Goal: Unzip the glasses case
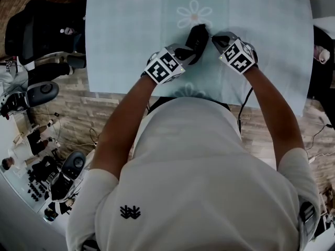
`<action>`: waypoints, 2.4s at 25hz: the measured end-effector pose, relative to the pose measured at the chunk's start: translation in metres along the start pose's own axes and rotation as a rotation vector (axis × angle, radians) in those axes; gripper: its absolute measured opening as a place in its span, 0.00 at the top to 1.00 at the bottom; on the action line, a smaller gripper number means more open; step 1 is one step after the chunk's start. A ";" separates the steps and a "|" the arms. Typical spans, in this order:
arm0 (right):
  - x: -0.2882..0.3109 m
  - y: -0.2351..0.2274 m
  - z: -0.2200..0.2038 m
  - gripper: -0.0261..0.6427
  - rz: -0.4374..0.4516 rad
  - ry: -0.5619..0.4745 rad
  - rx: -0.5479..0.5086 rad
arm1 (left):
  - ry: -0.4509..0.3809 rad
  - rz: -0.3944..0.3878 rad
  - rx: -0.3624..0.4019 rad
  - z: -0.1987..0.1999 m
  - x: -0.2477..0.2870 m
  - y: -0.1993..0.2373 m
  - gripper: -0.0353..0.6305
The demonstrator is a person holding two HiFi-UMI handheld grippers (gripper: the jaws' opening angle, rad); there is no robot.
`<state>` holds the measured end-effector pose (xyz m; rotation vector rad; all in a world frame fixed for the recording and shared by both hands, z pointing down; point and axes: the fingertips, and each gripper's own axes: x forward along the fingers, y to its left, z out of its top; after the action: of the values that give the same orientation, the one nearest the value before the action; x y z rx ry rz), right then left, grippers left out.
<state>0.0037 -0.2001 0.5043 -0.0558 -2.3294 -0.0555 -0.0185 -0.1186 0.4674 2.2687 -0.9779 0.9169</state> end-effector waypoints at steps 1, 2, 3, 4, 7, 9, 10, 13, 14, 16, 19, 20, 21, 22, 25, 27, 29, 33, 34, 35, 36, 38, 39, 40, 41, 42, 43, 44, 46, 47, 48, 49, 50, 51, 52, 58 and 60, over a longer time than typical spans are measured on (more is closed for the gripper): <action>0.001 -0.002 -0.001 0.96 0.006 0.001 -0.001 | 0.001 -0.001 0.000 0.000 -0.001 0.000 0.87; 0.003 -0.005 -0.001 0.96 0.012 0.003 -0.007 | 0.001 -0.001 -0.002 0.000 -0.001 0.001 0.87; 0.003 -0.007 0.000 0.96 0.018 0.003 -0.019 | 0.000 -0.002 -0.005 0.000 -0.002 0.001 0.87; 0.004 -0.009 0.003 0.96 0.023 0.003 -0.032 | -0.002 -0.002 -0.010 0.000 -0.002 0.002 0.87; 0.007 -0.013 0.004 0.96 0.035 0.002 -0.053 | -0.006 0.004 -0.014 -0.002 -0.001 0.004 0.87; 0.009 -0.015 0.004 0.96 0.042 0.002 -0.061 | -0.011 -0.001 -0.023 0.000 -0.002 0.001 0.87; 0.009 -0.016 0.003 0.96 0.046 0.002 -0.065 | -0.011 -0.004 -0.026 0.002 -0.001 -0.001 0.87; 0.009 -0.019 0.003 0.96 0.059 0.001 -0.081 | -0.004 -0.009 -0.025 0.003 0.000 -0.005 0.87; 0.009 -0.021 0.006 0.96 0.062 -0.002 -0.091 | -0.003 -0.012 -0.026 0.003 0.000 -0.004 0.87; 0.011 -0.024 0.012 0.96 0.069 -0.004 -0.108 | -0.003 -0.019 -0.033 0.003 -0.002 -0.002 0.87; 0.016 -0.029 0.017 0.96 0.084 0.000 -0.134 | -0.005 -0.022 -0.038 0.000 -0.002 0.003 0.87; 0.017 -0.030 0.018 0.96 0.090 0.001 -0.144 | -0.010 -0.023 -0.042 -0.001 -0.002 0.003 0.87; 0.017 -0.031 0.021 0.96 0.095 0.001 -0.156 | -0.018 -0.027 -0.047 -0.001 -0.002 0.003 0.87; 0.018 -0.032 0.025 0.96 0.100 0.000 -0.169 | -0.024 -0.030 -0.052 -0.001 -0.003 0.004 0.87; 0.023 -0.035 0.031 0.96 0.119 0.006 -0.194 | -0.033 -0.037 -0.057 -0.003 -0.005 0.008 0.87; 0.027 -0.035 0.031 0.96 0.132 0.014 -0.213 | -0.037 -0.043 -0.063 -0.004 -0.005 0.009 0.87; 0.030 -0.036 0.032 0.96 0.143 0.019 -0.229 | -0.041 -0.049 -0.071 -0.005 -0.005 0.009 0.87; 0.035 -0.040 0.034 0.95 0.169 0.020 -0.257 | -0.054 -0.054 -0.089 -0.005 -0.002 0.011 0.87; 0.036 -0.040 0.035 0.95 0.175 0.020 -0.265 | -0.058 -0.053 -0.093 -0.005 -0.002 0.011 0.87; 0.036 -0.040 0.036 0.95 0.180 0.021 -0.274 | -0.061 -0.054 -0.095 -0.004 -0.002 0.010 0.87; 0.036 -0.039 0.038 0.95 0.184 0.025 -0.284 | -0.065 -0.055 -0.097 -0.004 -0.003 0.009 0.87; 0.037 -0.038 0.041 0.95 0.191 0.034 -0.306 | -0.068 -0.061 -0.101 -0.005 -0.005 0.009 0.87; 0.039 -0.038 0.042 0.95 0.195 0.038 -0.316 | -0.069 -0.063 -0.103 -0.005 -0.005 0.009 0.87; 0.040 -0.038 0.042 0.95 0.199 0.040 -0.324 | -0.069 -0.065 -0.105 -0.006 -0.004 0.009 0.87; 0.041 -0.038 0.042 0.95 0.203 0.042 -0.328 | -0.069 -0.067 -0.105 -0.005 -0.004 0.009 0.87; 0.041 -0.038 0.041 0.95 0.207 0.044 -0.329 | -0.068 -0.070 -0.106 -0.004 -0.003 0.008 0.87; 0.040 -0.038 0.041 0.95 0.209 0.046 -0.327 | -0.069 -0.071 -0.106 -0.003 -0.003 0.006 0.87; 0.038 -0.037 0.040 0.95 0.210 0.047 -0.321 | -0.070 -0.072 -0.108 -0.002 -0.004 0.005 0.87; 0.038 -0.035 0.038 0.95 0.212 0.042 -0.301 | -0.075 -0.071 -0.118 -0.001 -0.004 0.004 0.87; 0.038 -0.035 0.037 0.95 0.211 0.038 -0.288 | -0.079 -0.069 -0.127 -0.001 -0.004 0.004 0.87; 0.038 -0.034 0.038 0.94 0.208 0.034 -0.276 | -0.084 -0.067 -0.141 -0.001 -0.004 0.004 0.87; 0.039 -0.035 0.038 0.94 0.199 0.032 -0.266 | -0.090 -0.063 -0.159 0.000 -0.005 0.005 0.87; 0.038 -0.037 0.039 0.94 0.184 0.030 -0.256 | -0.098 -0.058 -0.179 0.001 -0.006 0.006 0.87; 0.036 -0.039 0.040 0.93 0.162 0.027 -0.240 | -0.107 -0.051 -0.198 0.001 -0.007 0.007 0.87; 0.033 -0.043 0.038 0.94 0.135 0.024 -0.215 | -0.116 -0.043 -0.216 0.001 -0.006 0.007 0.87; 0.011 -0.063 -0.002 0.95 0.007 0.025 0.001 | -0.142 -0.003 -0.258 0.002 -0.006 0.007 0.87; -0.003 -0.060 -0.008 0.96 -0.025 0.014 0.039 | -0.150 0.005 -0.254 0.003 -0.008 0.009 0.87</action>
<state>0.0080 -0.2601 0.5066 -0.0062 -2.3169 -0.0224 -0.0278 -0.1231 0.4610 2.1413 -1.0976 0.5929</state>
